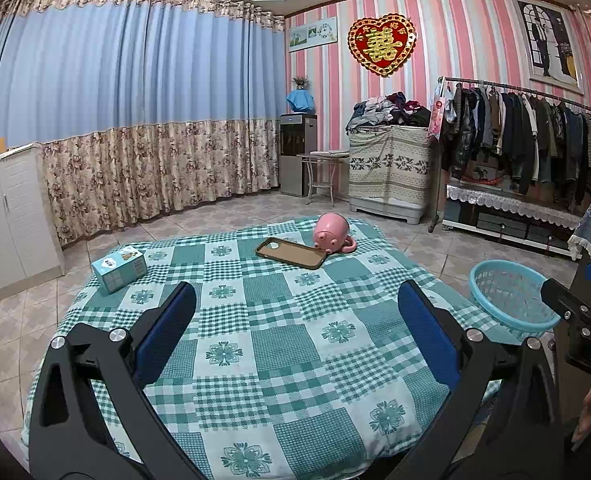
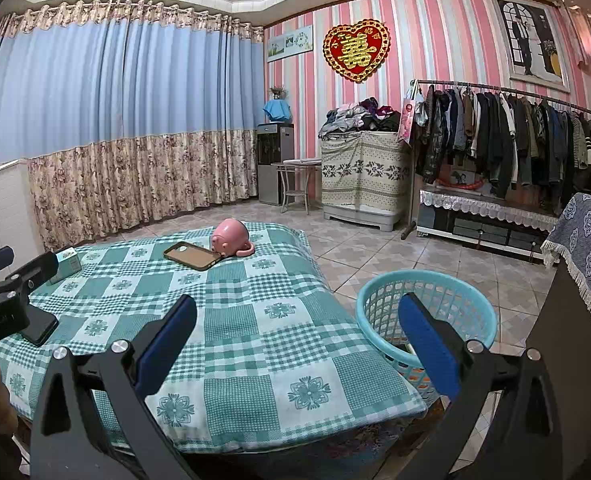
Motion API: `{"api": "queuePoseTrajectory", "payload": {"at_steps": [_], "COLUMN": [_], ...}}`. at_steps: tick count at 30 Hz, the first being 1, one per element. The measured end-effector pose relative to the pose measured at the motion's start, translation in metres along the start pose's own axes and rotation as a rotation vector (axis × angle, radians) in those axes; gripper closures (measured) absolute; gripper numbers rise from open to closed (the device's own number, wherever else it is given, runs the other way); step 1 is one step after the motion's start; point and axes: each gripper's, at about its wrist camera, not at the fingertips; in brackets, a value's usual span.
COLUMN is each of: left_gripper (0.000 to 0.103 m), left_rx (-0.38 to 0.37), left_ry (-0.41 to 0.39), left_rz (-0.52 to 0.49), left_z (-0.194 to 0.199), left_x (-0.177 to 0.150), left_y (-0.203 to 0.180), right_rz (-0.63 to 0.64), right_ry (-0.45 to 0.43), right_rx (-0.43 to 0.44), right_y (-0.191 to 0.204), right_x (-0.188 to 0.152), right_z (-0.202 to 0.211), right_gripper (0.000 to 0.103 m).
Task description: Collect trash
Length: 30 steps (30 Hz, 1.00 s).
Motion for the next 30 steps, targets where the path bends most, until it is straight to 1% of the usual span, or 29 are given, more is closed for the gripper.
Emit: {"api": "queuePoseTrajectory", "payload": {"at_steps": [30], "left_gripper": [0.005], "left_rx": [0.003], "left_ry": [-0.004], "left_rz": [-0.003], "left_z": [0.0000], "left_x": [0.0003], "left_y": [0.0003], "right_rz": [0.001], "right_ry": [-0.005], "right_rx": [-0.001], "right_y": [-0.0010], "right_x": [0.0020], "right_z": [-0.0018], "right_gripper": [0.004]}}
Point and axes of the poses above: each gripper's, at about its wrist camera, not at the fingertips, and z roughly against the way its jaws point, y to its left, x to its top, and after that the axes turned 7 degrees about -z, right-handed
